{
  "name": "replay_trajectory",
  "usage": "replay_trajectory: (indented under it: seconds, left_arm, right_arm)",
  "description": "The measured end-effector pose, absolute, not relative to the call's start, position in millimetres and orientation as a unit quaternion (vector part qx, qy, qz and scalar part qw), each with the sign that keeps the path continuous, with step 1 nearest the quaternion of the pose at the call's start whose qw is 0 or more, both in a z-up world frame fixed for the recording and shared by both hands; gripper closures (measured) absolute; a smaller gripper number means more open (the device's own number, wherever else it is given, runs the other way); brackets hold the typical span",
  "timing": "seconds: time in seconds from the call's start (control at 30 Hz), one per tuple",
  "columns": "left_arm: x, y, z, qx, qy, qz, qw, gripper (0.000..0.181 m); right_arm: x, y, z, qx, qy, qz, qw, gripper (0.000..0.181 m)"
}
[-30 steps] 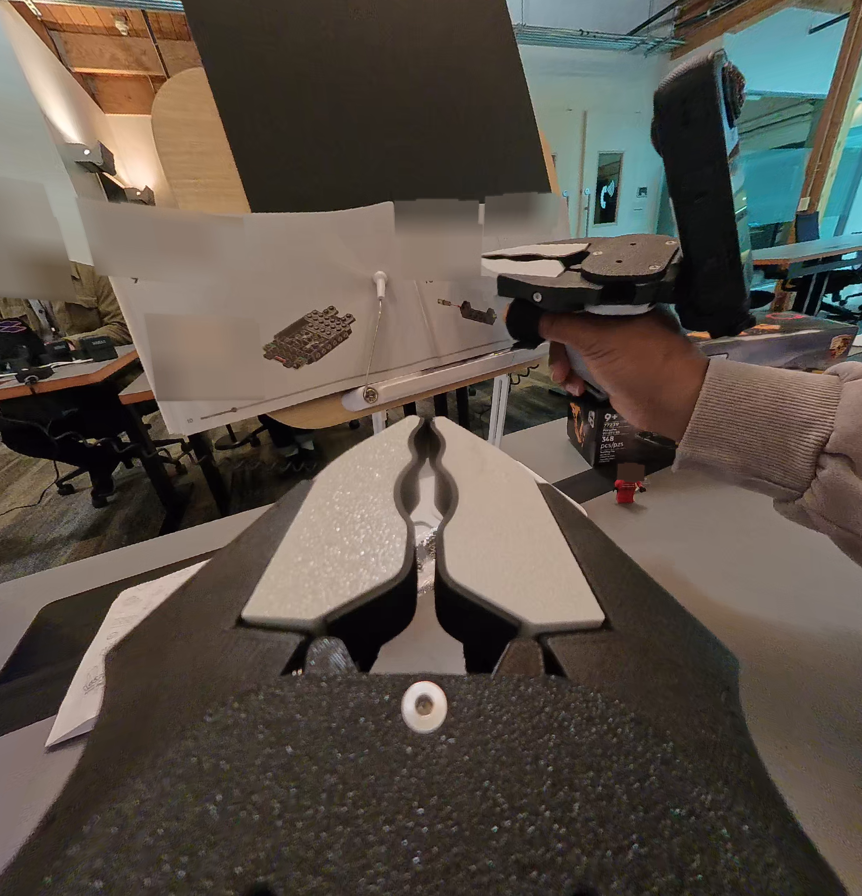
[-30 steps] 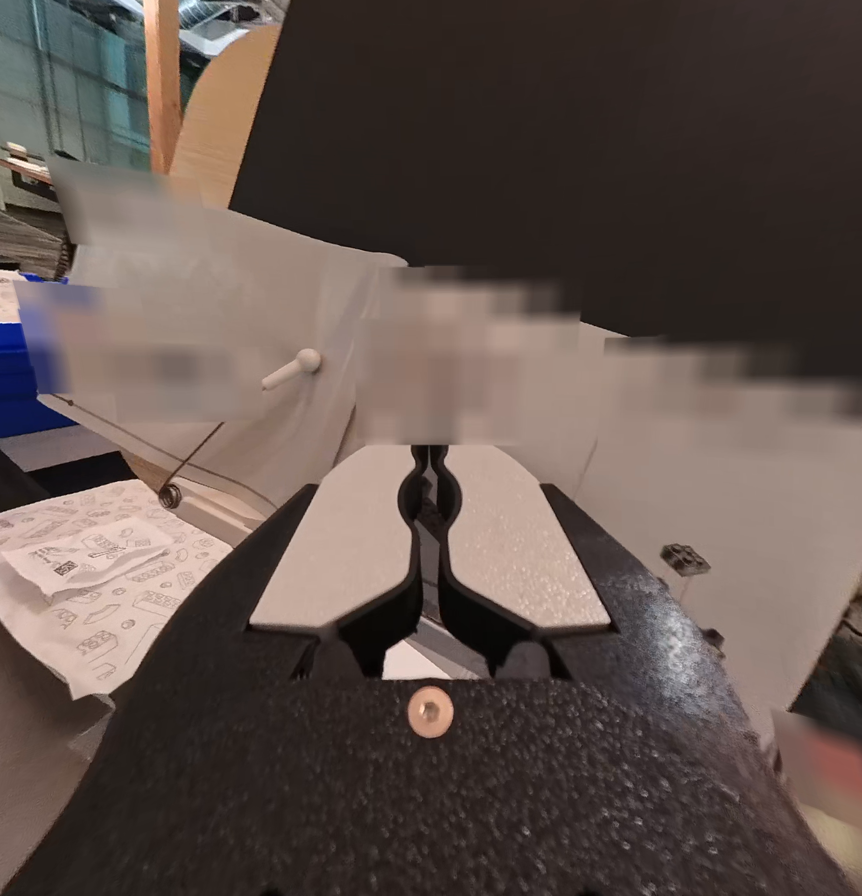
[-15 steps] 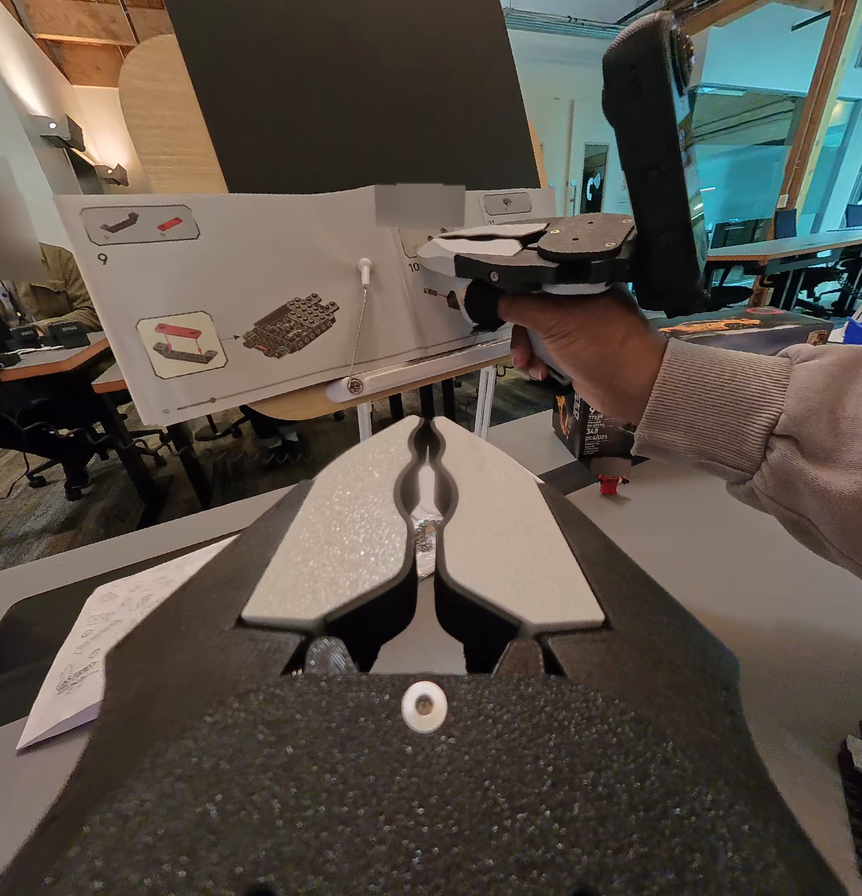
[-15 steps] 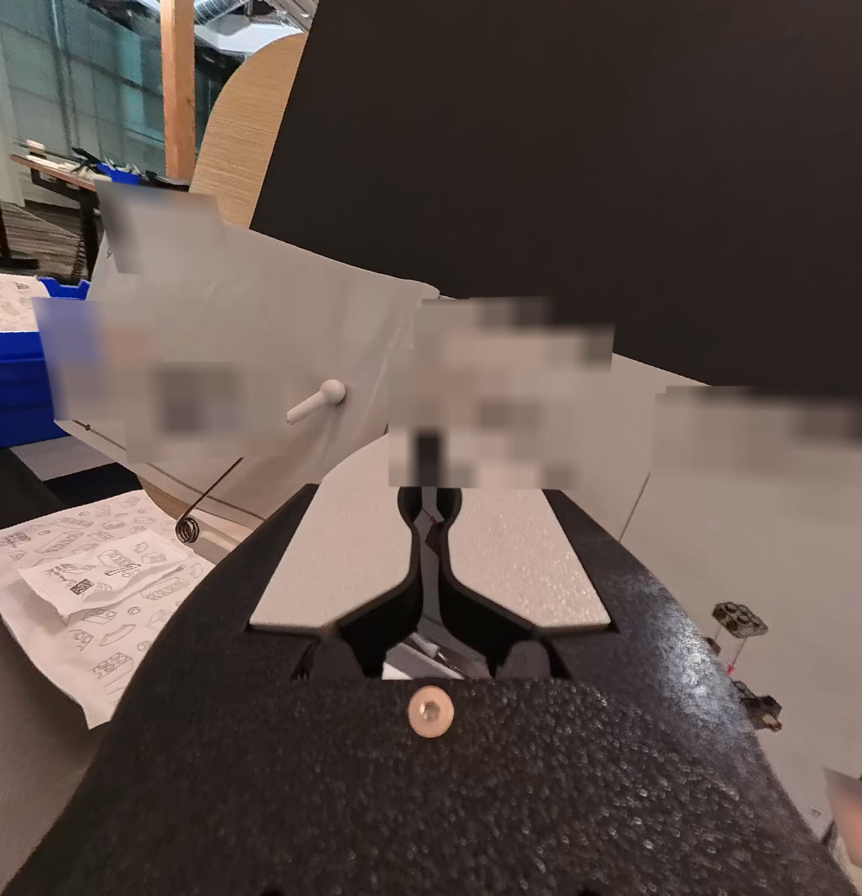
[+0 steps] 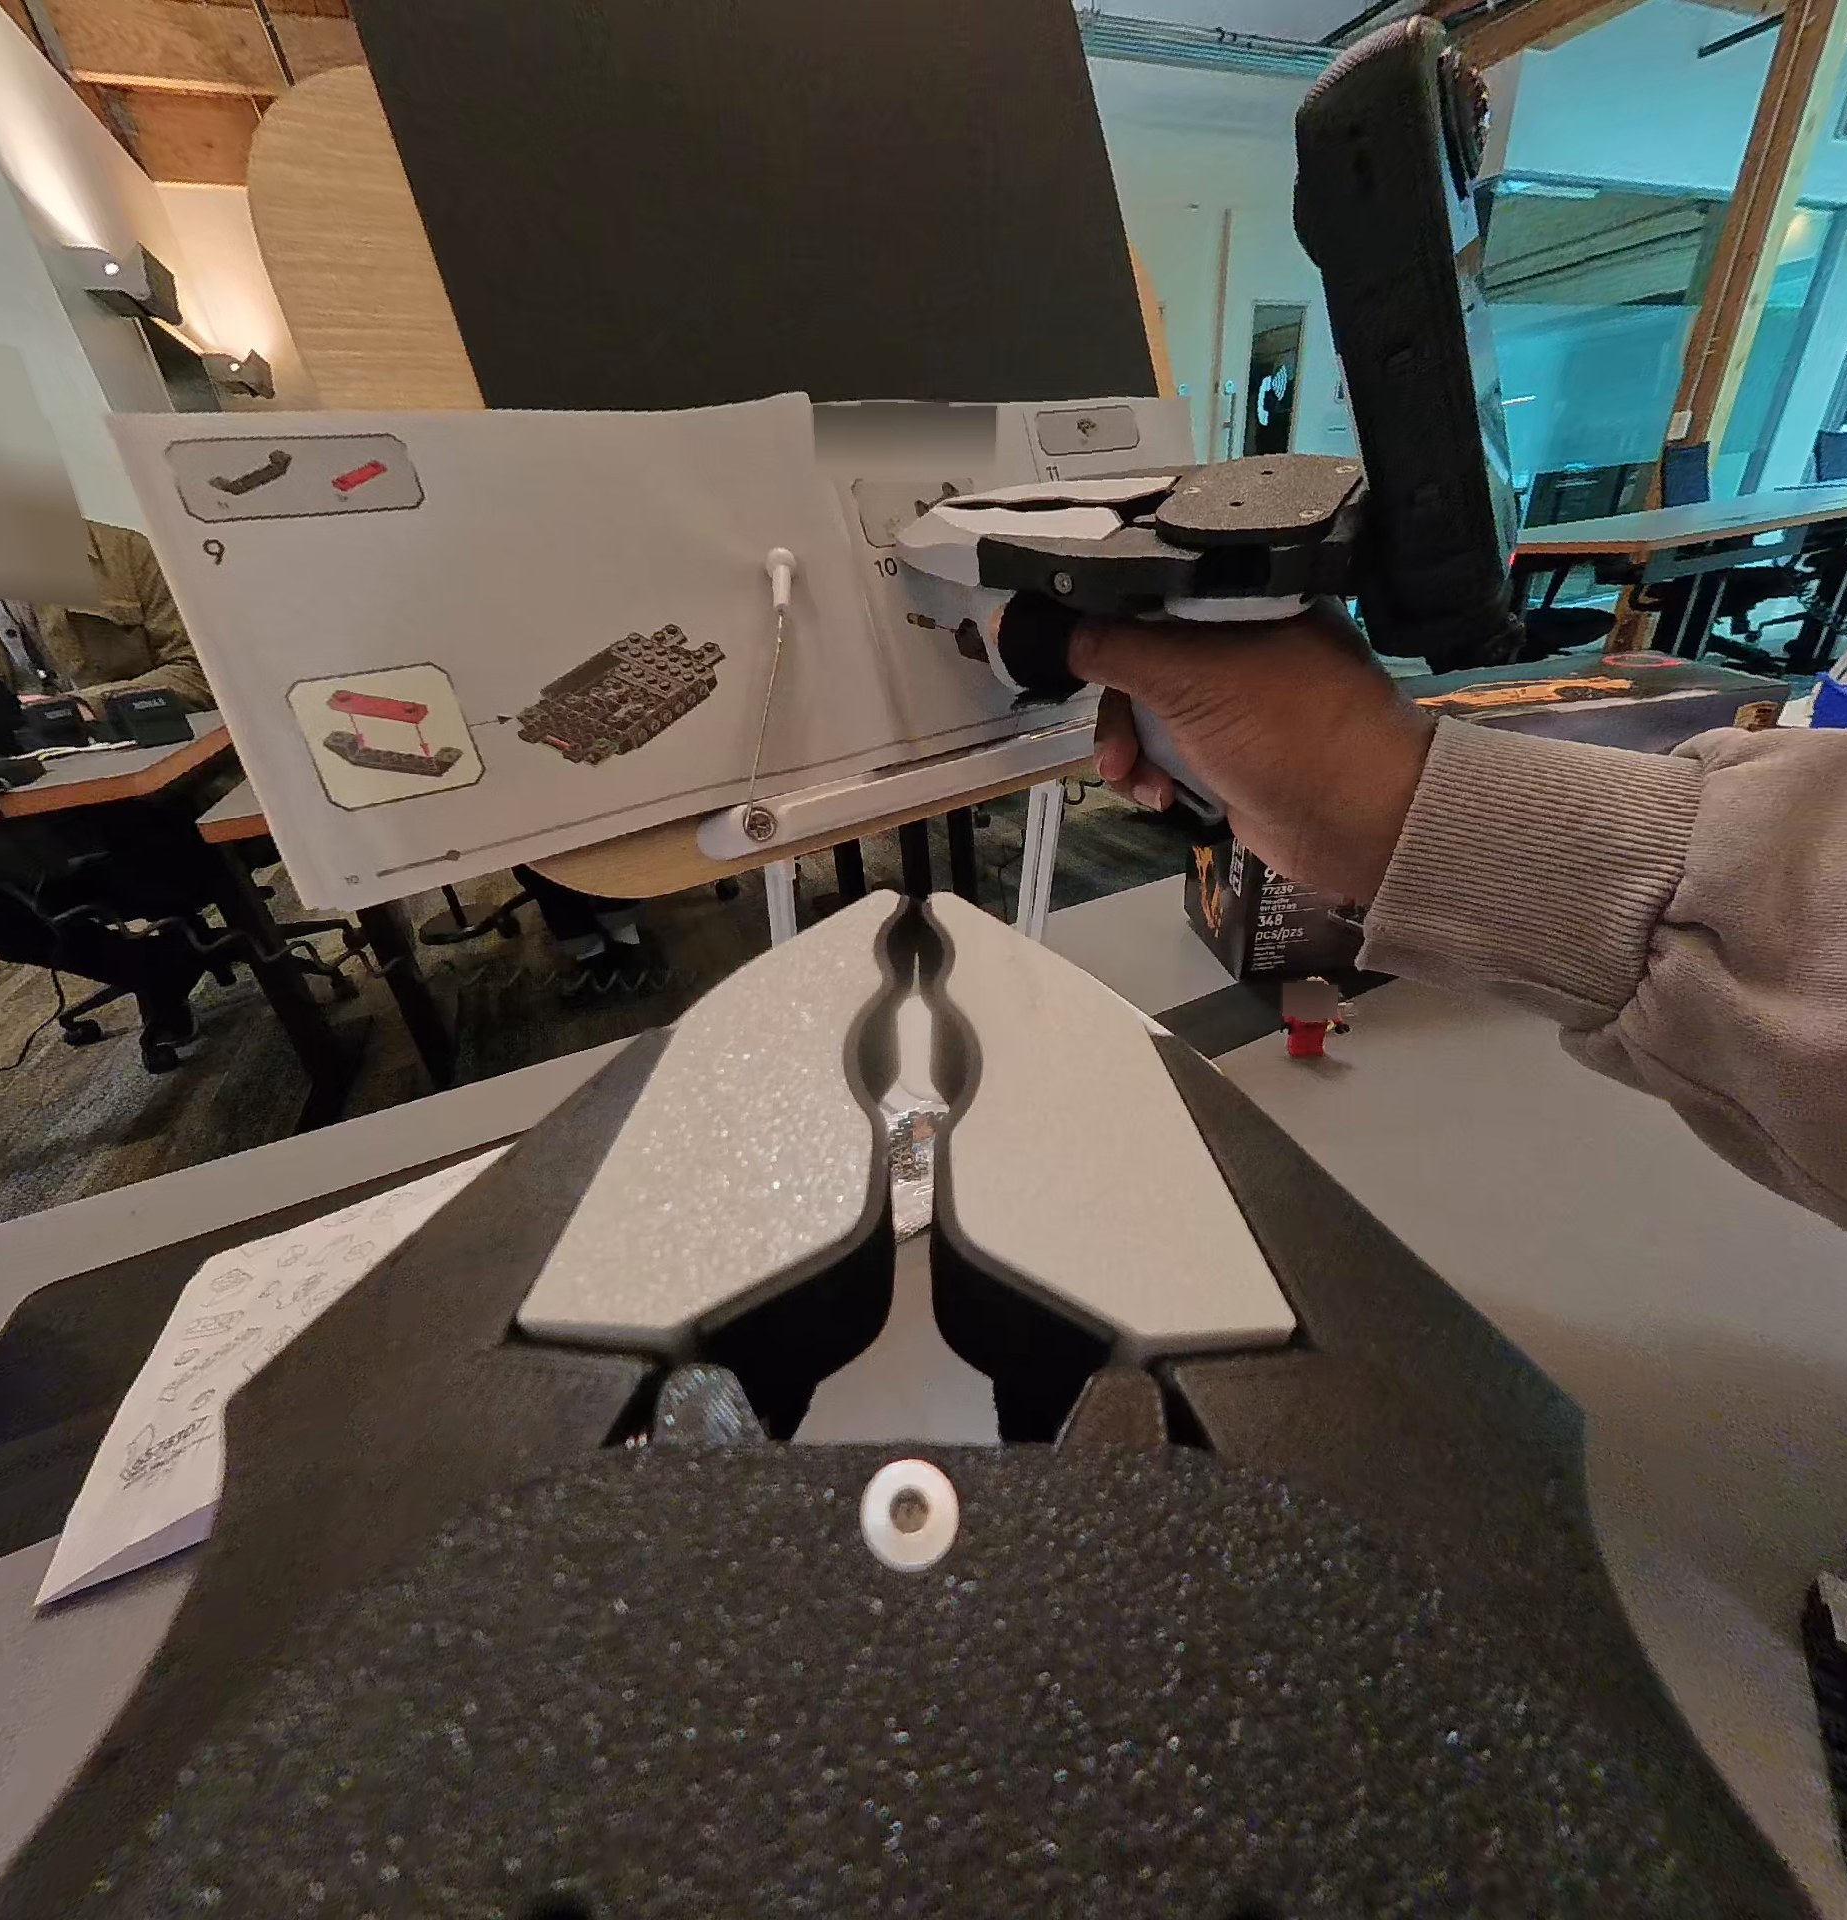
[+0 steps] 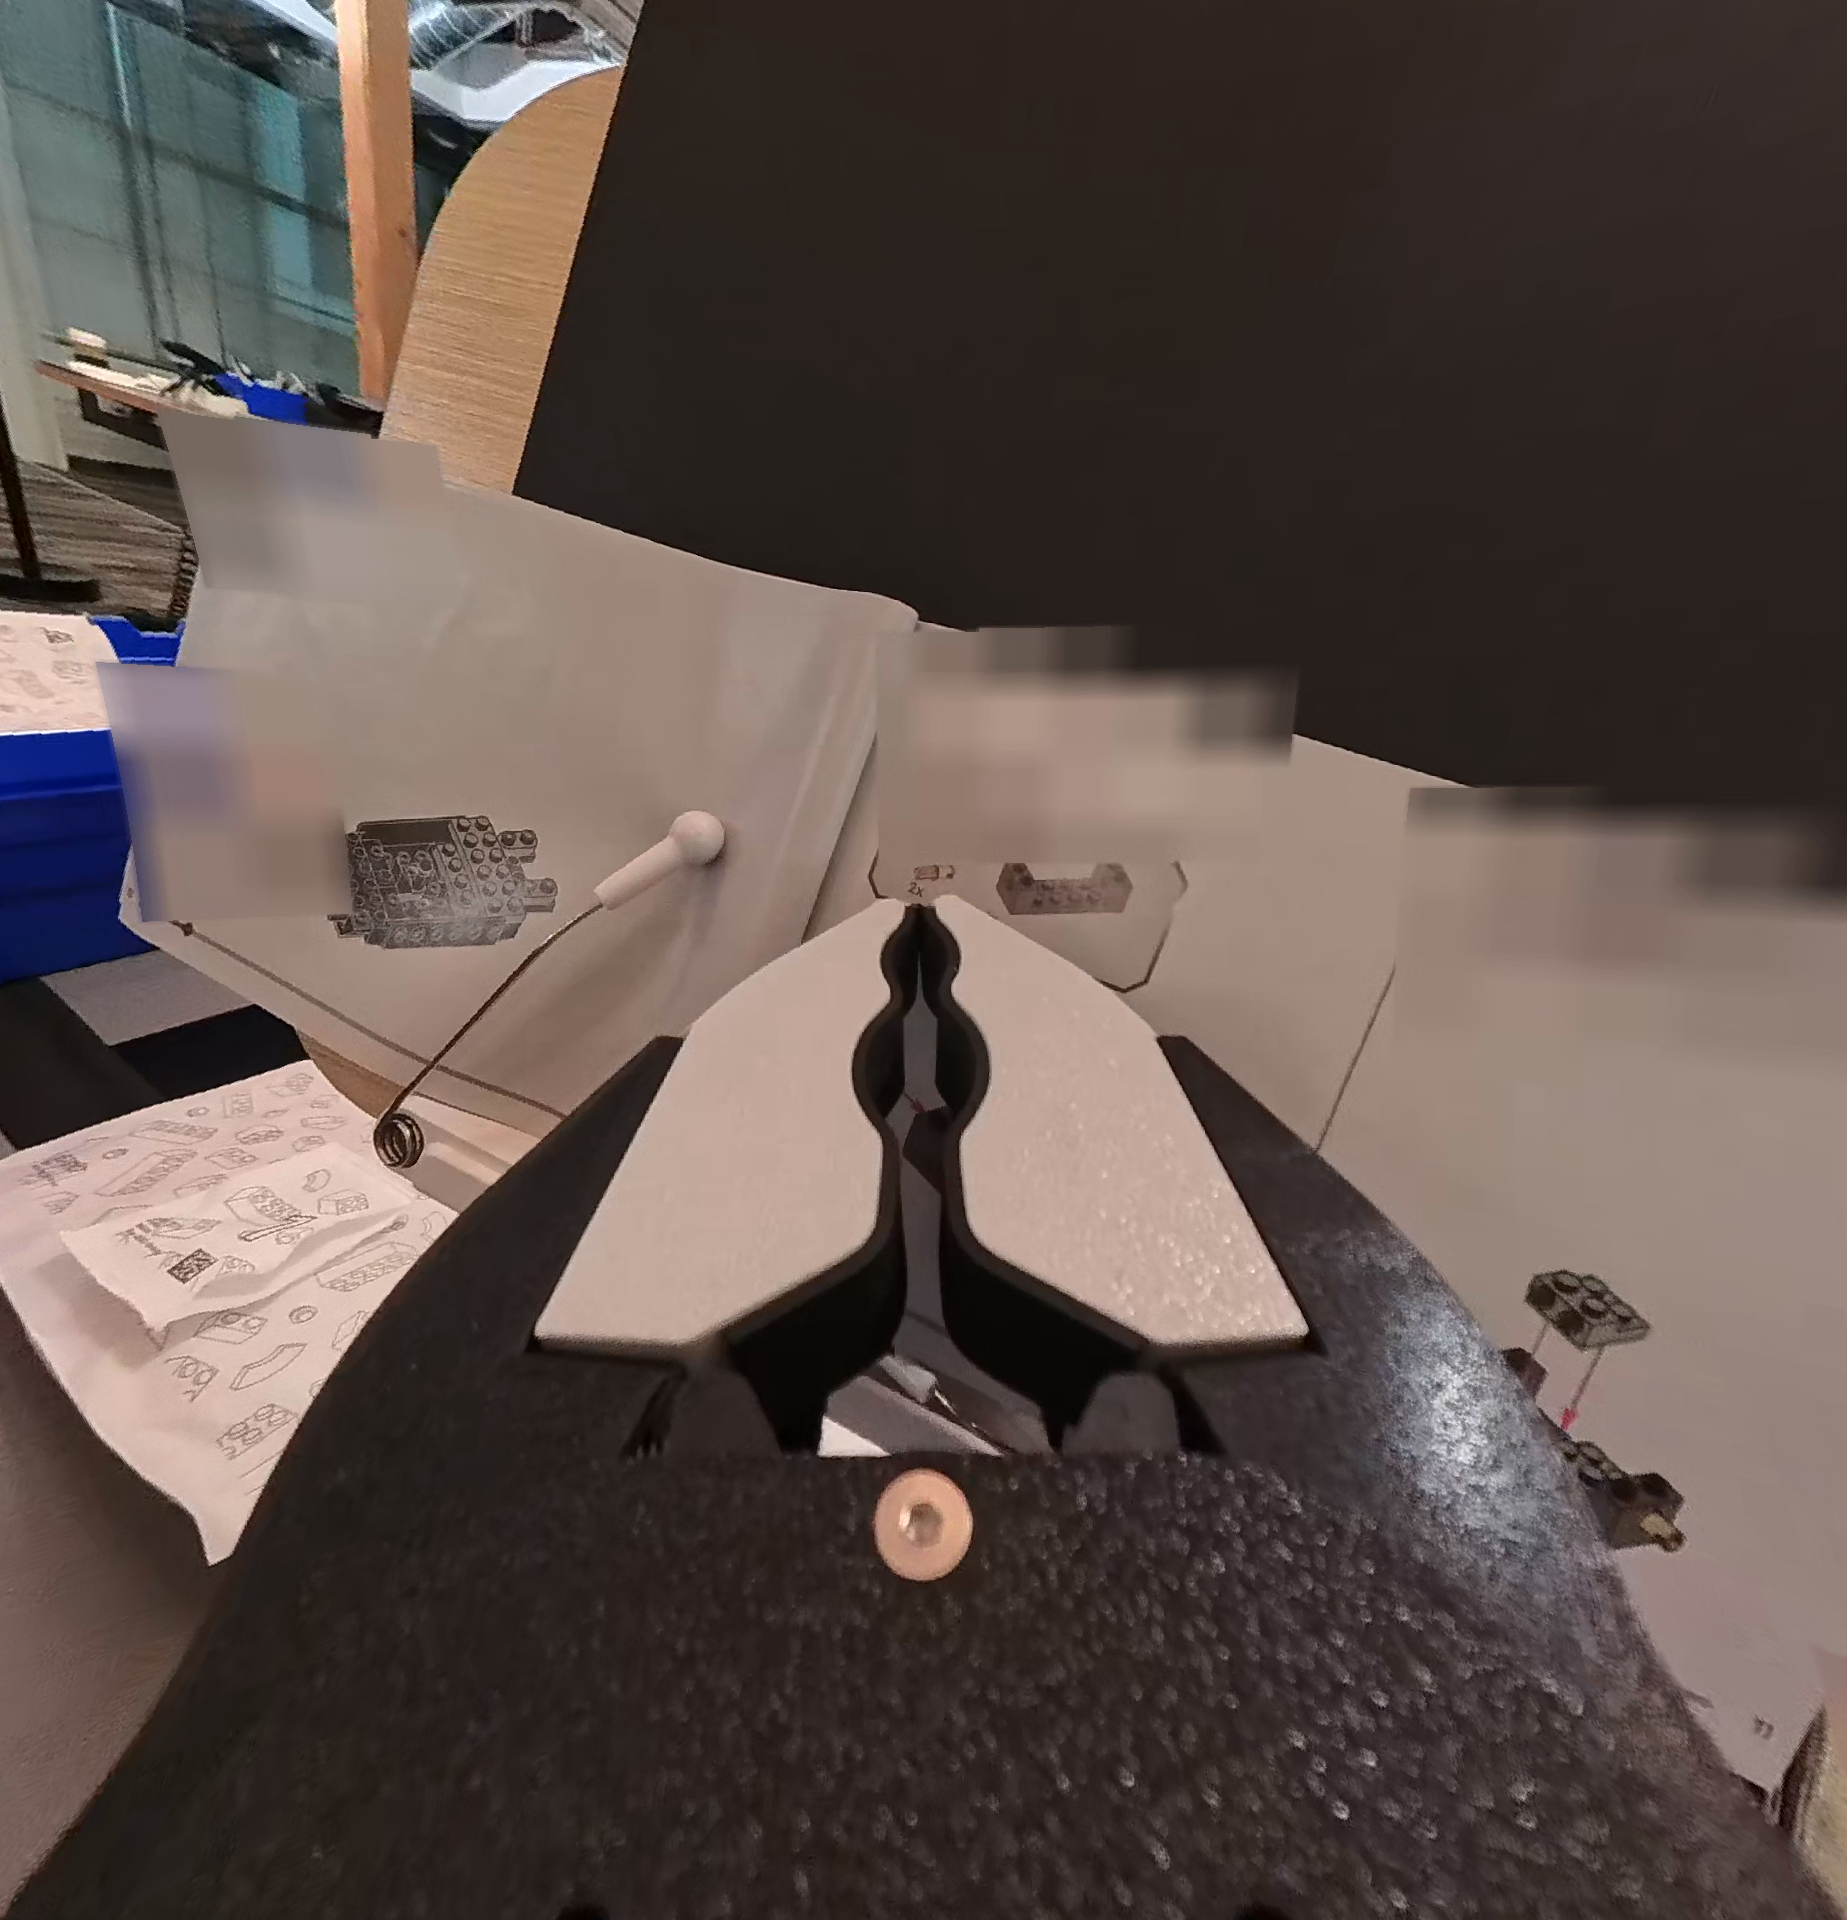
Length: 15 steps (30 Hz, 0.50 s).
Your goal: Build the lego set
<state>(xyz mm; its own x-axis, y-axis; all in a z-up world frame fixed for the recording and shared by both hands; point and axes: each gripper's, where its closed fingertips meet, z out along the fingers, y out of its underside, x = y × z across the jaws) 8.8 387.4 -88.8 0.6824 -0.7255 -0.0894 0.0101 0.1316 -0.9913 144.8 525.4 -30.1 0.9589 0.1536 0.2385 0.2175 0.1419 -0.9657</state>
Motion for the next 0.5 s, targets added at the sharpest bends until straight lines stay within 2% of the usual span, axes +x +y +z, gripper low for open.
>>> replay_trajectory:
  seconds: [0.5]
  left_arm:
    - [11, 386, -90, -0.603, 0.297, -0.266, 0.691, 0.181]
  right_arm:
    - [165, 519, -30, -0.659, -0.129, -0.031, 0.741, 0.181]
